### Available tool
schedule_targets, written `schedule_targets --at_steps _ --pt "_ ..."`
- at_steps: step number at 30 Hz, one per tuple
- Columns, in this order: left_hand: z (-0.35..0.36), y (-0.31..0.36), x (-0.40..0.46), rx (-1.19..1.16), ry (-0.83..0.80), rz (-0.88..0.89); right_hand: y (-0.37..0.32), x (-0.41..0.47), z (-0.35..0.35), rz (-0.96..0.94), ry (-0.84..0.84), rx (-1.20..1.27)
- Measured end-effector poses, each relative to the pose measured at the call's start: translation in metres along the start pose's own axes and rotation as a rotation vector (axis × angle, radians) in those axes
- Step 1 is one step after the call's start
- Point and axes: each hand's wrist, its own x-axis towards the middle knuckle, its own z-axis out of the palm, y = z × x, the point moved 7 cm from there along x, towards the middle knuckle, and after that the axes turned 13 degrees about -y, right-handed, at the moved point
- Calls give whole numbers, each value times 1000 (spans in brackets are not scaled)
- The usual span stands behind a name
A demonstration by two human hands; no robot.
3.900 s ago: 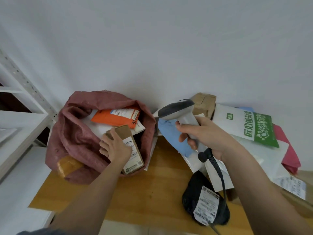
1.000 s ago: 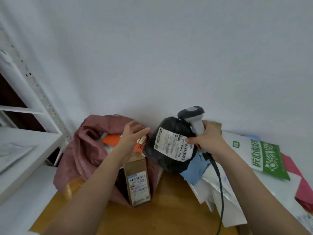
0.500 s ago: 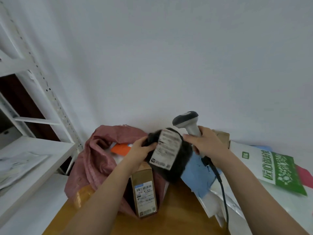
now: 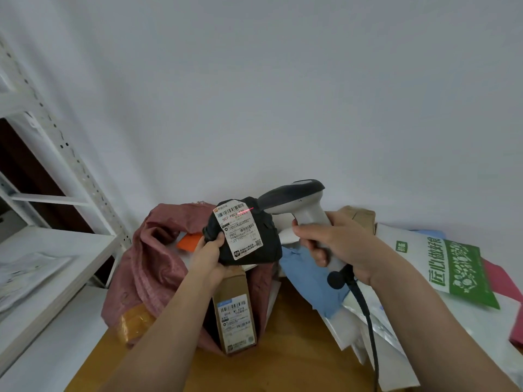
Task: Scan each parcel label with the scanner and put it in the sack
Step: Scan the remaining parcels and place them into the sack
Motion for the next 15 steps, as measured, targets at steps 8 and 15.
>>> schedule_targets --at_steps 8,15 --pt "4 -15 7 23 17 -53 -3 -11 -12 -11 18 -75" --pt "6 -24 17 30 68 -73 -4 -13 -24 6 23 -121"
